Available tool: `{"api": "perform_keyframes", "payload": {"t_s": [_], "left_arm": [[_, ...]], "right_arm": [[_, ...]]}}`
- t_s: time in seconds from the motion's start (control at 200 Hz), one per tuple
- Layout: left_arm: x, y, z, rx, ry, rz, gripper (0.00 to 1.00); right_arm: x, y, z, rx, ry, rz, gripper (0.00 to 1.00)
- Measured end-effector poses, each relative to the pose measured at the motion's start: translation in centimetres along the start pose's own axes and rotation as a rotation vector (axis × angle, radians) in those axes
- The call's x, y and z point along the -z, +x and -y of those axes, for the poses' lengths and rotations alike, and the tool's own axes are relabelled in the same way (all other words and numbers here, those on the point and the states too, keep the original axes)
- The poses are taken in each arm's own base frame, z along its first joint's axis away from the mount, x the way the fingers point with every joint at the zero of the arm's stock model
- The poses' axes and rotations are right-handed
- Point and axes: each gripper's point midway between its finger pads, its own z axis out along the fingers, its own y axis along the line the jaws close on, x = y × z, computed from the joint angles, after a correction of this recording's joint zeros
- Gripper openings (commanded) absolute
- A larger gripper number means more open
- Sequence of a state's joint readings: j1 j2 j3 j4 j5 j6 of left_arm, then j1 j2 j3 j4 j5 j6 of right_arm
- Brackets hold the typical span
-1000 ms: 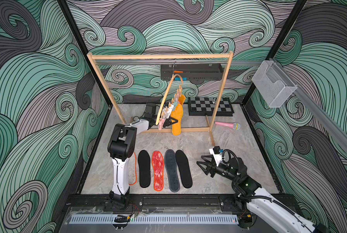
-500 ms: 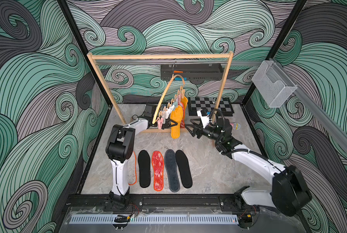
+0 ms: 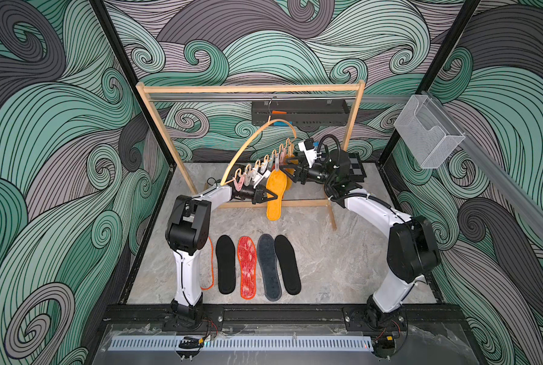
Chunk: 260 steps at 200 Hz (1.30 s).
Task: Take the shoe insoles off the hanger
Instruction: Open the clamp at the hanger.
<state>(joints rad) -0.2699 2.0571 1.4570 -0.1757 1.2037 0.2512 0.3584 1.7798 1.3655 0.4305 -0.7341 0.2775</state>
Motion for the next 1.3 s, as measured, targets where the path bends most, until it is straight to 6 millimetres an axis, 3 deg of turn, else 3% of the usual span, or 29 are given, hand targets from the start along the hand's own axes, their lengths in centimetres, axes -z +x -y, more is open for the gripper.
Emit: {"api": "perform_keyframes", "payload": {"t_s": [0.355,0.55,0.725,0.851,1.211,1.301], "left_arm": [[0.0,0.3,0.4,0.005,0.018,-0.006,0.00],[0.1,-0.1,0.5,-0.003,0.022,-0.004,0.00],[0.1,0.0,0.6,-0.002,0.024,-0.005,0.00],[0.1,0.0,0.6,-0.003,0.027,-0.006,0.00],[0.1,0.2,0.7,0.002,0.031,-0.011,0.00],[0.1,0.3,0.7,0.008,0.031,-0.014,0.00]], "right_arm": [[-2.8,0.6,2.0,-0.089,-0.074,-0.047,0.55],[-3.9,0.5,2.5,-0.125,-0.118,-0.056,0.54],[-4.6,0.4,2.4,-0.168,-0.174,-0.063,0.47],[-4.6,0.2,1.9,-0.181,-0.203,-0.063,0.41],[-4.6,-0.5,1.4,-0.176,-0.234,-0.053,0.08],[-4.6,-0.3,1.5,-0.182,-0.233,-0.056,0.05]]}}
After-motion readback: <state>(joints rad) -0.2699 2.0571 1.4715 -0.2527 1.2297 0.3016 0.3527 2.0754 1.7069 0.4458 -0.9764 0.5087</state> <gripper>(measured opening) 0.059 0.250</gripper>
